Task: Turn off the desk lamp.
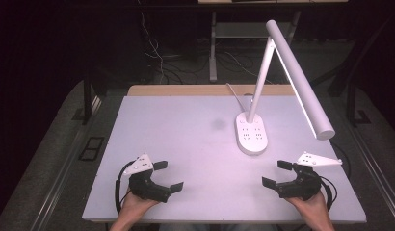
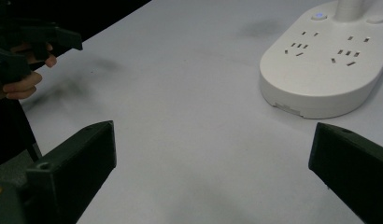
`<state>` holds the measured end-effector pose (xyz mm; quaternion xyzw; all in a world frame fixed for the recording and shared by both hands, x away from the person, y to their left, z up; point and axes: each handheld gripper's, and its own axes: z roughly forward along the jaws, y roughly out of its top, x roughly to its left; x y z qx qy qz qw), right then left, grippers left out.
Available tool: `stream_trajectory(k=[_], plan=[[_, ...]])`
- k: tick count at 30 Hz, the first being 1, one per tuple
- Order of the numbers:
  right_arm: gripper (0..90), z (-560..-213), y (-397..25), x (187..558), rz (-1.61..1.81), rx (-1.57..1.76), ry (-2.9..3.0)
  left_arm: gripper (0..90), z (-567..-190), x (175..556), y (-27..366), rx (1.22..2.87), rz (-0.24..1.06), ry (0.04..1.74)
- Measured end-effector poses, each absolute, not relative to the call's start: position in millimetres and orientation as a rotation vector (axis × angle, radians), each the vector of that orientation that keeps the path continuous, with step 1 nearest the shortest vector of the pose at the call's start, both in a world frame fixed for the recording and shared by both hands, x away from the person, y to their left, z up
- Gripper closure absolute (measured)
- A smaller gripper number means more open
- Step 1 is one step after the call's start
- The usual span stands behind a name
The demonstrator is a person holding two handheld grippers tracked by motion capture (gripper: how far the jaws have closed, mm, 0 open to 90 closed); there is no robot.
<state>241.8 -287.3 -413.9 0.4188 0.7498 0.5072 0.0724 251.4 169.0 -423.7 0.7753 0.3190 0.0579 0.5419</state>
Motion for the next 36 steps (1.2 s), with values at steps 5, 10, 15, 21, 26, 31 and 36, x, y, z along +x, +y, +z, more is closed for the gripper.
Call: stream_trajectory(k=[5,10,15,21,26,31,36], plan=[[0.8,-414.5,-288.6,242.1,1.514,1.276,2.248,0.0,-423.3,250.7,169.7,1.837,0.139,0.757],[0.8,-415.1,-289.9,243.1,1.510,1.287,2.249,0.0,-423.1,250.6,169.8,1.834,0.138,0.755],[0.8,-415.1,-291.6,243.7,1.515,1.296,2.248,0.0,-423.2,250.6,169.3,1.836,0.130,0.749],[0.9,-413.8,-291.0,244.0,1.512,1.308,2.254,0.0,-422.8,249.7,168.9,1.836,0.130,0.744],[0.8,-412.6,-291.7,244.4,1.502,1.309,2.259,0.0,-422.8,249.7,169.1,1.836,0.133,0.746],[0.9,-408.5,-292.7,244.4,1.494,1.309,2.267,0.0,-422.9,249.8,170.0,1.834,0.134,0.753],[0.9,-405.6,-293.2,247.1,1.470,1.310,2.289,0.0,-423.1,249.8,169.5,1.839,0.138,0.749]])
